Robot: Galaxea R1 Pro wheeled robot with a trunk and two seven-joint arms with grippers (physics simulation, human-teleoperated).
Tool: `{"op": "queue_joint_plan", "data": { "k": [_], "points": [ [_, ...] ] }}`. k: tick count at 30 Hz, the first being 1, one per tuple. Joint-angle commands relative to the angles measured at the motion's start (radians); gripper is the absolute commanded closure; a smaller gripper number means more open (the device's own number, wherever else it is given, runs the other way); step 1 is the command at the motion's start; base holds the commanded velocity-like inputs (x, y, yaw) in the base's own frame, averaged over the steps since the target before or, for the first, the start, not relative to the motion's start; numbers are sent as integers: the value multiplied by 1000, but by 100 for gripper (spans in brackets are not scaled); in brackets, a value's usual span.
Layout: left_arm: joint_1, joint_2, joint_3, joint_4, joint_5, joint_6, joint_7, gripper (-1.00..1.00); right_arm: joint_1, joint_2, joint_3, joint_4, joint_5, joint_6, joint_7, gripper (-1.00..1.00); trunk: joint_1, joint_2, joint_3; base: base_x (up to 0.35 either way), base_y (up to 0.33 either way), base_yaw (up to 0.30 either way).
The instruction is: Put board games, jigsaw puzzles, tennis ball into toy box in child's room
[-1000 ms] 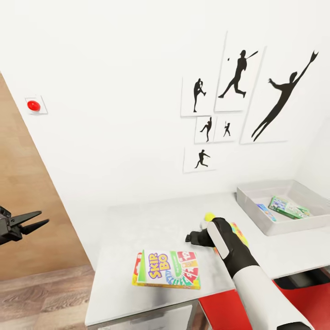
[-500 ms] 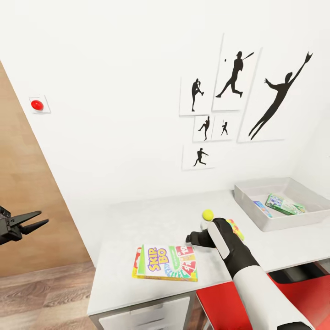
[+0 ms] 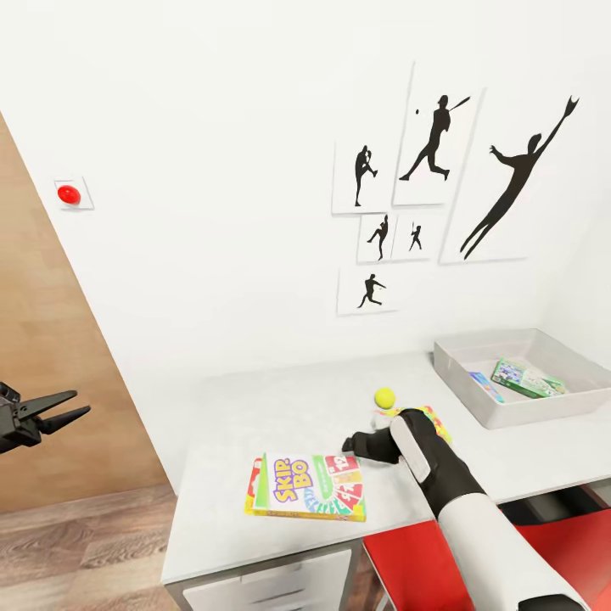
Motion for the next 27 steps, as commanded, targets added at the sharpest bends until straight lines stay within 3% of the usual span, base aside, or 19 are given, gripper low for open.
{"op": "queue_joint_plan", "data": {
  "k": [1,7,21,27],
  "points": [
    [-1,0,-1,0,5,7,0,-100,-1,-14,2,5,-12,1,21,-100,0,-1,-1,0,0,0],
    [-1,1,-1,0,5,7,0,-100,-1,-46,3,15,-7,-3,122,-100,0,-1,-1,0,0,0],
    [-1,0,-1,0,5,7,0,-100,33,-47,3,13,-12,-3,143,-100,0,-1,-5,0,0,0],
    [-1,-1,-1,0,5,7,0,-100,33,-44,3,14,-6,-3,249,-100,0,-1,-11,0,0,0]
  ]
}}
